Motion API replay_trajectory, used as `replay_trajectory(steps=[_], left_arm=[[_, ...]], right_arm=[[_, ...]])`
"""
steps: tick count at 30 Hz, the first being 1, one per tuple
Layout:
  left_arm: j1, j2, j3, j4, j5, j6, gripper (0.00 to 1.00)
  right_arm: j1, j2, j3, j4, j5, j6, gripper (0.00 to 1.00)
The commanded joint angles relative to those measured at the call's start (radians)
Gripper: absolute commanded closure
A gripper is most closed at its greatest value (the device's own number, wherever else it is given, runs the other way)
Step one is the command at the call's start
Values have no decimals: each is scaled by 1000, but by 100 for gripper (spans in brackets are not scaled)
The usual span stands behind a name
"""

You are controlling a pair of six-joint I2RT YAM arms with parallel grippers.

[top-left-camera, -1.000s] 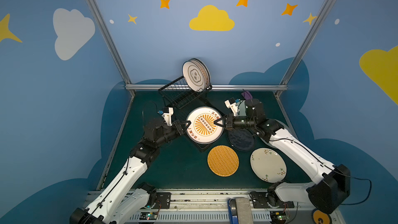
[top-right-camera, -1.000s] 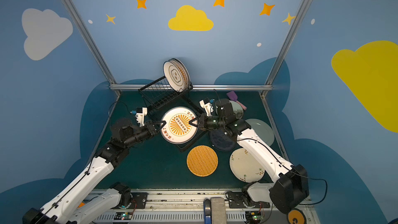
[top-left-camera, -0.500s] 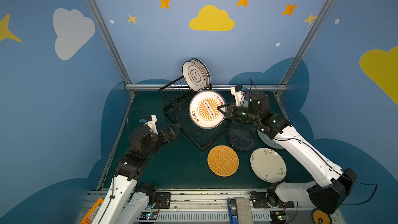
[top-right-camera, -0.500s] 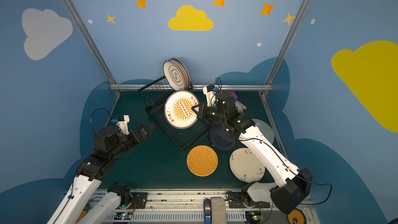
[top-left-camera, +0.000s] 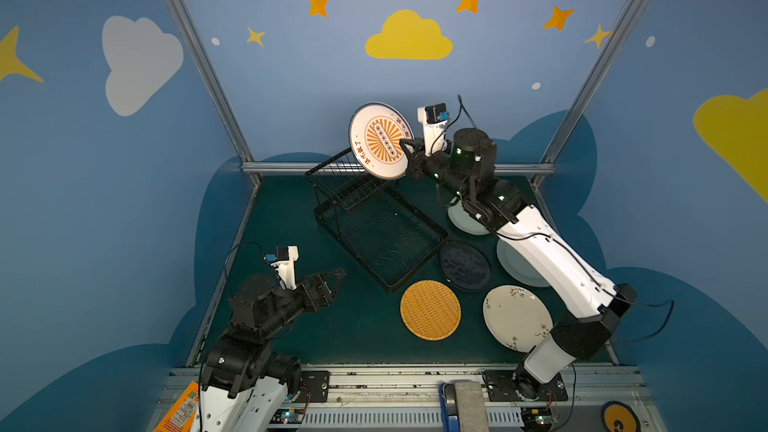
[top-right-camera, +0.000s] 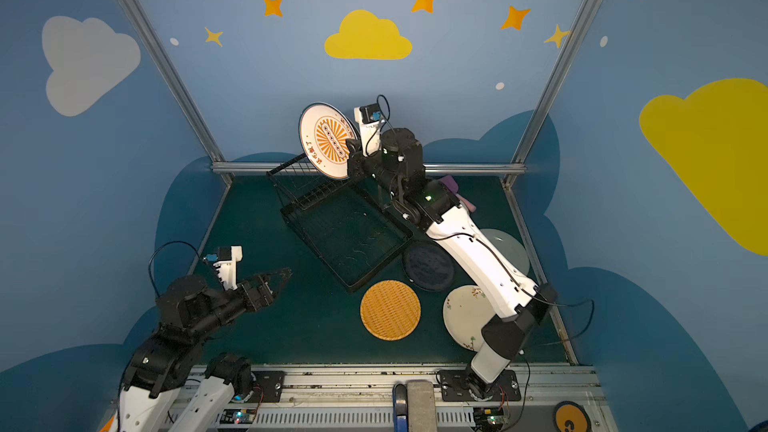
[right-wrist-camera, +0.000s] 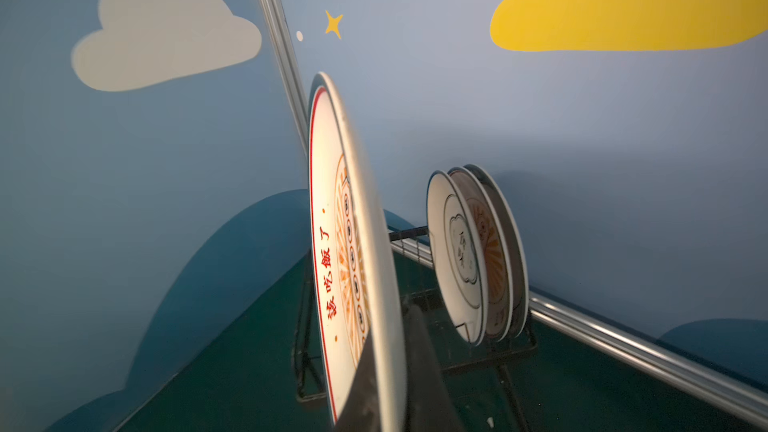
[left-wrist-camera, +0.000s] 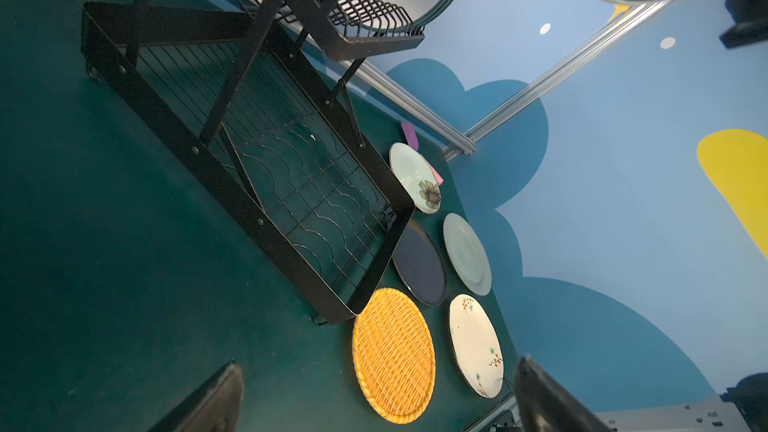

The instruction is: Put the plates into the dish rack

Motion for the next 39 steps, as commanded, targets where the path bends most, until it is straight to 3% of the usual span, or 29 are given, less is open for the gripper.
replay_trajectory(steps=[1,8,15,18,39], left_arm=[[5,0,-20,47,53,31,0],[30,14,-44,125,175,28,0],[79,-132,-120,224,103,-3,0],[102,-175,-132,240,105,-10,0],[132,-122,-126,249,156,-21,0]], right_arm=[[21,89,100,116,149,-202,100],[26,275,234,201,216,-373,100],[21,390,304,262,233,-451,100],[10,429,347,236,228,-434,100],[-17,543,422,164,201,-330,100]])
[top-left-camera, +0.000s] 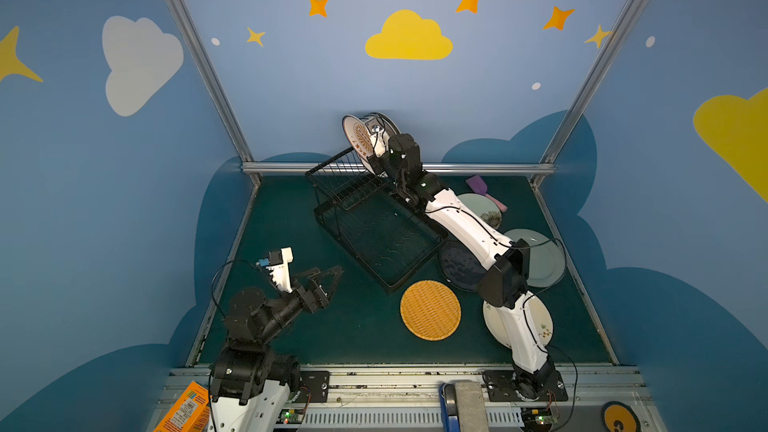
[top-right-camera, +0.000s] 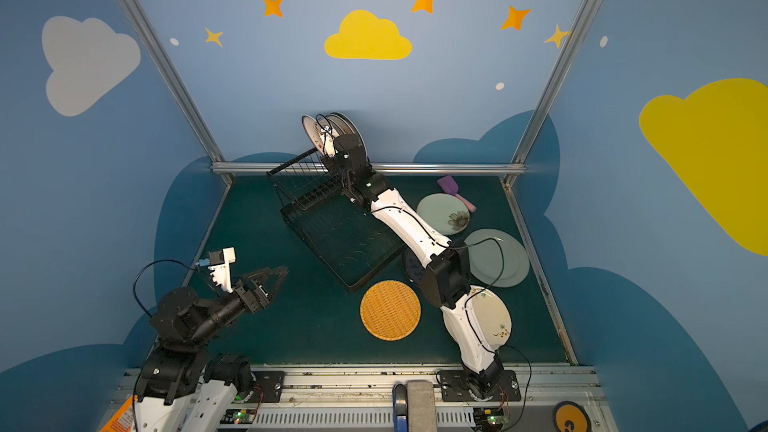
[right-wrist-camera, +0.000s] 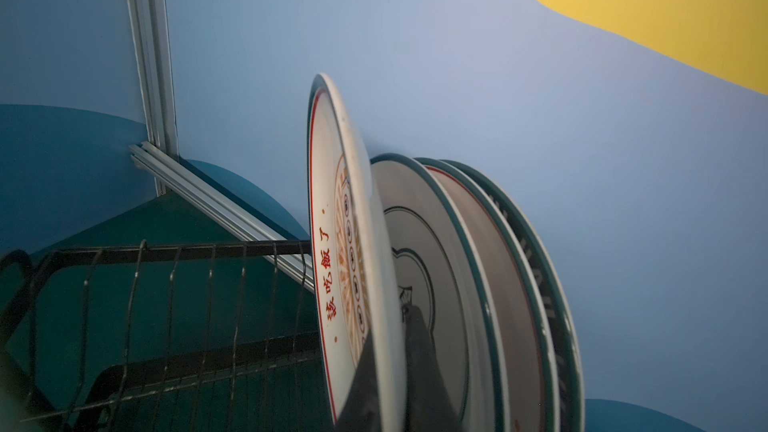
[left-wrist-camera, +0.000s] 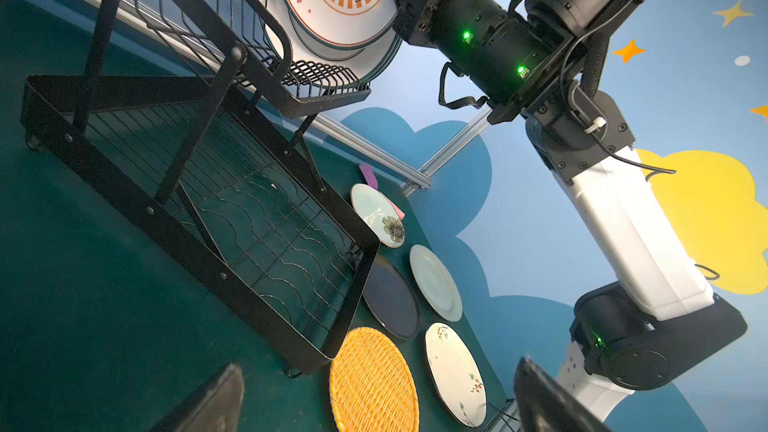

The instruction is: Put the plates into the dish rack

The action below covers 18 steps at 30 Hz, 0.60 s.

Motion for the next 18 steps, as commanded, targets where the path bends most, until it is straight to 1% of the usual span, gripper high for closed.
replay_trajectory(steps=[1,15,18], left_arm=[[4,-3,6,24,7,1,0],[7,-3,8,21,5,3,0],[7,1,8,21,8,2,0]], right_arm=[[-5,10,53,26,-3,20,100],[-14,43,76,12,4,27,100],[-7,38,89,25,30,15,100]])
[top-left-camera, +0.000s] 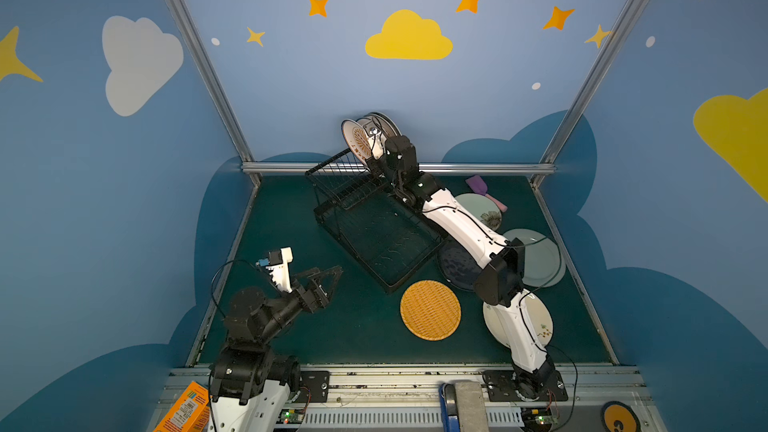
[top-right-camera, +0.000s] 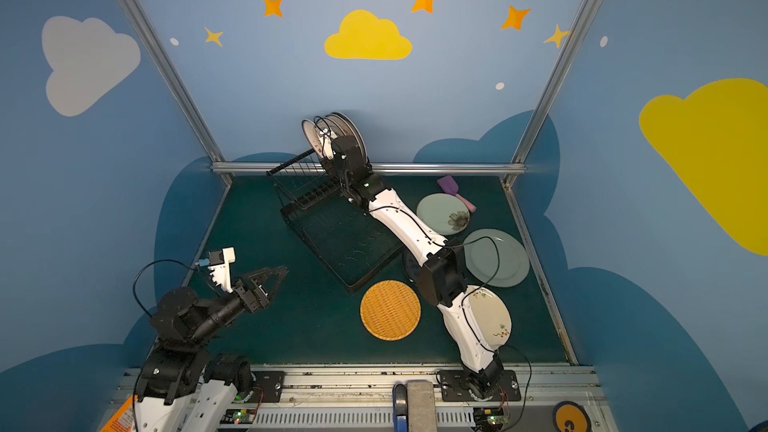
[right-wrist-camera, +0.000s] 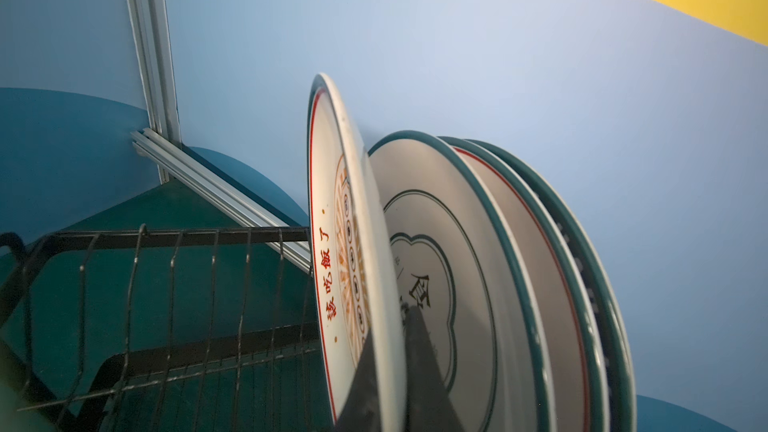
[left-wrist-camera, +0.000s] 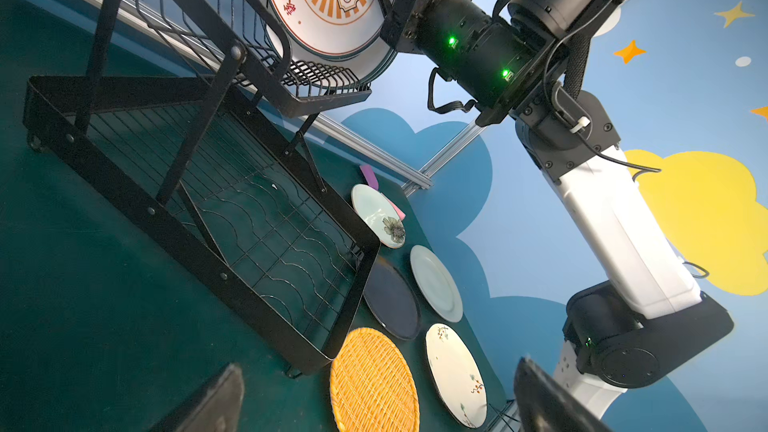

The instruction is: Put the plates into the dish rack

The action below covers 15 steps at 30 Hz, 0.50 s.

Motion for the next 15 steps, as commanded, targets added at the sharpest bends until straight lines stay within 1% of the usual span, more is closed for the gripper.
replay_trajectory(steps=[1,15], left_arm=[[2,2,8,22,8,2,0],[3,-1,8,21,9,1,0]], right_arm=[[1,-5,41,65,30,-3,100],[5,24,44,43,41,15,100]])
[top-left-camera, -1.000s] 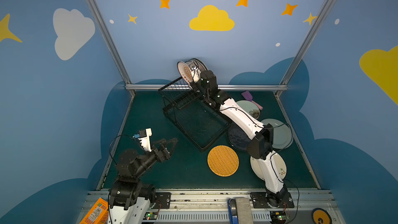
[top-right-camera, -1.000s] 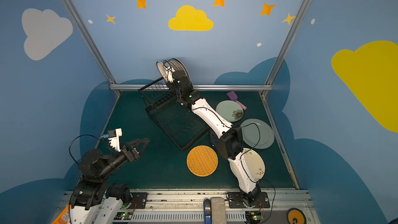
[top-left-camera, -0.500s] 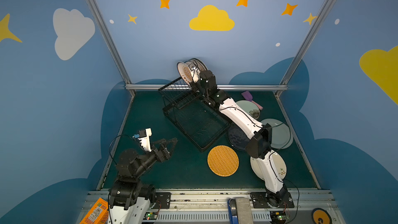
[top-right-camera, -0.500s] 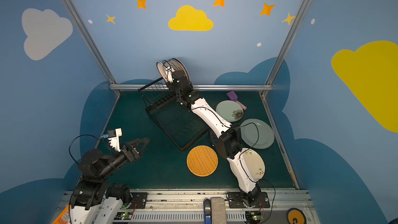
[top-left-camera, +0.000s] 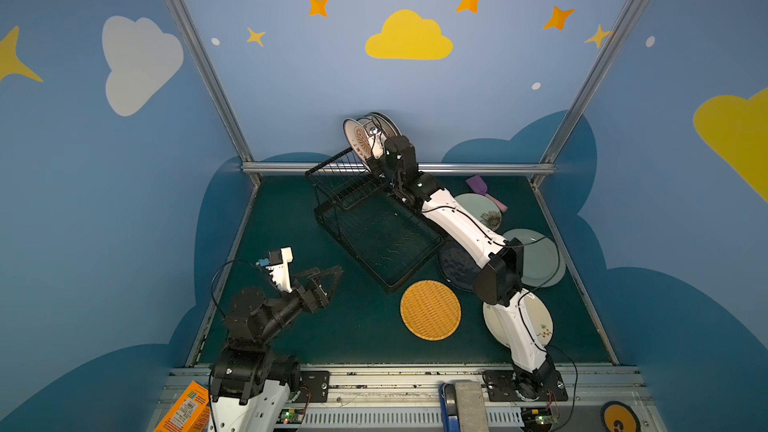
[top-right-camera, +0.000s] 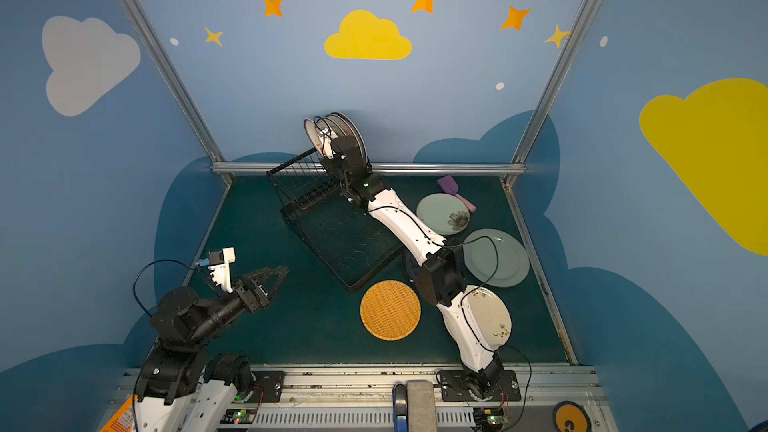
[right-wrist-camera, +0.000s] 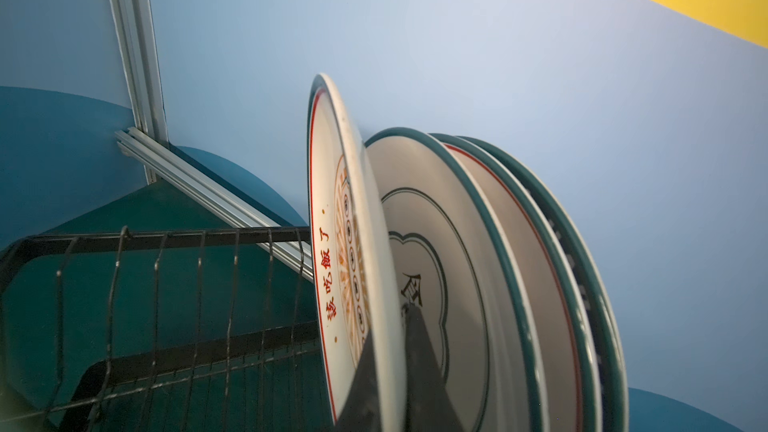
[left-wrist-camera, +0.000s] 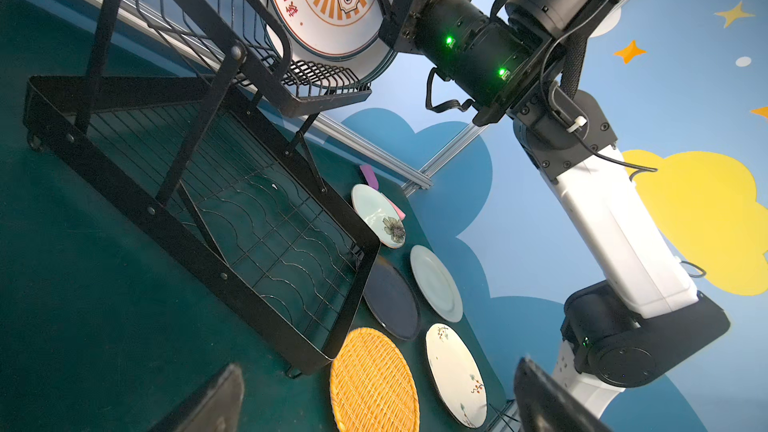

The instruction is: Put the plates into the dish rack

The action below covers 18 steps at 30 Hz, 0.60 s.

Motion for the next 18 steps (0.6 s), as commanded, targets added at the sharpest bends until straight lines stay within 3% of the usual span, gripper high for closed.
replay_trajectory(steps=[1,18], left_arm=[[3,-1,9,22,8,1,0],[2,-3,7,24,12,0,0]], right_arm=[[4,15,44,44,21,14,100],[-12,25,66,-25,-33,19,100]])
